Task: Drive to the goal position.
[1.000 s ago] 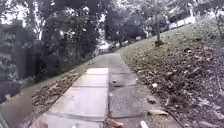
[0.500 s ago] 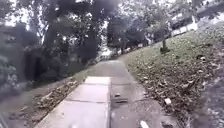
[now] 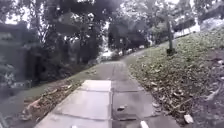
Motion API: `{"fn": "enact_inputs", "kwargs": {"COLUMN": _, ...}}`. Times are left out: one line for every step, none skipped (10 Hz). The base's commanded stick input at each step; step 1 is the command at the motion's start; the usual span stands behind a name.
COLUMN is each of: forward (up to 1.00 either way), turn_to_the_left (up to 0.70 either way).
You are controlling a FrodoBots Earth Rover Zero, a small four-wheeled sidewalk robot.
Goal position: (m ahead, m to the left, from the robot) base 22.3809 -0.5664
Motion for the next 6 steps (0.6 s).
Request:
{"fn": "enact_inputs", "kwargs": {"forward": 0.85, "turn_to_the_left": -0.34}}
{"fn": "enact_inputs", "kwargs": {"forward": 0.85, "turn_to_the_left": -0.19}}
{"fn": "enact_inputs", "kwargs": {"forward": 0.85, "turn_to_the_left": 0.00}}
{"fn": "enact_inputs", "kwargs": {"forward": 0.85, "turn_to_the_left": 0.00}}
{"fn": "enact_inputs", "kwargs": {"forward": 0.85, "turn_to_the_left": -0.34}}
{"fn": "enact_inputs", "kwargs": {"forward": 0.85, "turn_to_the_left": -0.28}}
